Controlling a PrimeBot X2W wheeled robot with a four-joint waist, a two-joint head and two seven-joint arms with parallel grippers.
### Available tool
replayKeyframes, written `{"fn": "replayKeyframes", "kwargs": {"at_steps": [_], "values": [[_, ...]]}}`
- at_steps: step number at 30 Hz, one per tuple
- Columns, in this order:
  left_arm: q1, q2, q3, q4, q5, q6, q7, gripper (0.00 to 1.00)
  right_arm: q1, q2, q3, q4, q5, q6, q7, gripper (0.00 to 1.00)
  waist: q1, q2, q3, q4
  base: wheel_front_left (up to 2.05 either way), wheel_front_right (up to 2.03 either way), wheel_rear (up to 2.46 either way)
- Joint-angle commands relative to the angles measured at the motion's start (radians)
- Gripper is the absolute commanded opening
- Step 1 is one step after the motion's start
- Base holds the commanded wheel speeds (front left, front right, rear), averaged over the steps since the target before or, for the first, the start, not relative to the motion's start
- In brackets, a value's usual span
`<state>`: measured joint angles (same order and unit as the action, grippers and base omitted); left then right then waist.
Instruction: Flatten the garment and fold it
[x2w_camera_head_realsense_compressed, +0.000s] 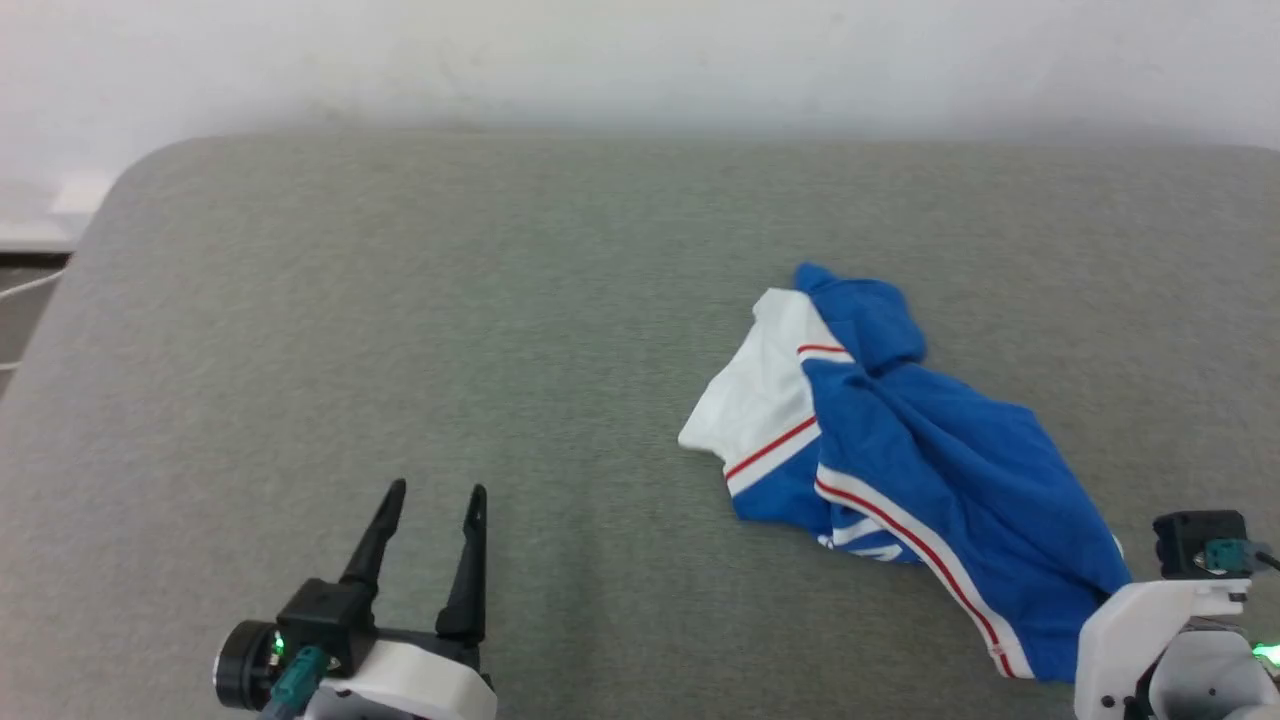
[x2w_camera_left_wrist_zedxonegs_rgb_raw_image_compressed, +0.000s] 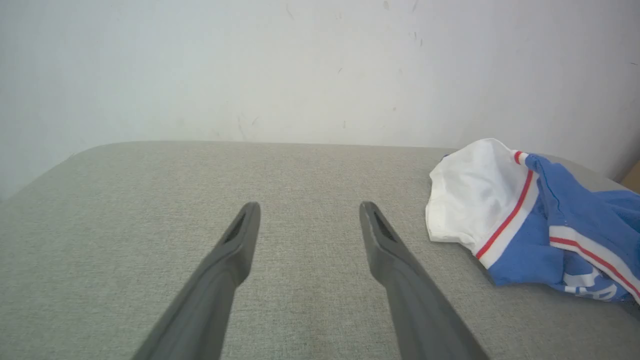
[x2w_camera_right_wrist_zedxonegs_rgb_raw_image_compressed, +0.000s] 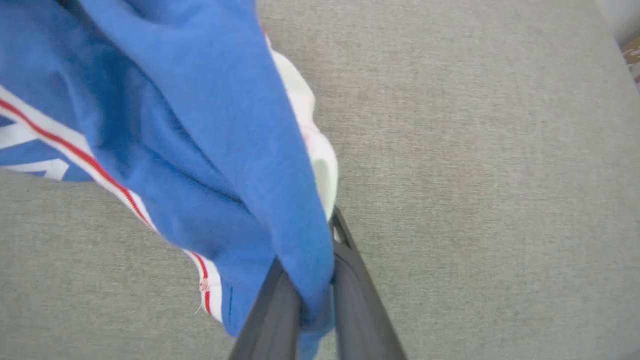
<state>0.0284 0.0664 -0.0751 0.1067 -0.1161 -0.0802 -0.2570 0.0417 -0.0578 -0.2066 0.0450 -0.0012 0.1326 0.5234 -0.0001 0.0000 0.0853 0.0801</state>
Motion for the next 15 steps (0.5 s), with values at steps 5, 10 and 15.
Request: {"fn": "replayKeyframes", "kwargs": {"at_steps": [5,10,15], "values": [[-0.03,-0.006,-0.021,0.033,0.006,-0.019,-0.005,1.0,-0.033,0.007,-0.005,0.023,-0.005,-0.002,-0.111,1.0,0.0001,0.0,-0.002,-0.083,0.0,0.0,0.0],[-0.058,-0.009,-0.059,0.064,-0.024,-0.034,-0.005,1.0,-0.036,0.007,0.028,-0.04,0.035,-0.002,-0.244,1.0,0.0001,0.0,-0.003,-0.124,0.0,0.0,0.0],[-0.13,0.006,-0.14,0.128,-0.048,-0.045,0.106,1.0,-0.001,0.007,0.047,-0.122,0.063,-0.002,-0.322,1.0,0.0001,0.0,0.014,-0.172,0.0,0.0,0.0]]}}
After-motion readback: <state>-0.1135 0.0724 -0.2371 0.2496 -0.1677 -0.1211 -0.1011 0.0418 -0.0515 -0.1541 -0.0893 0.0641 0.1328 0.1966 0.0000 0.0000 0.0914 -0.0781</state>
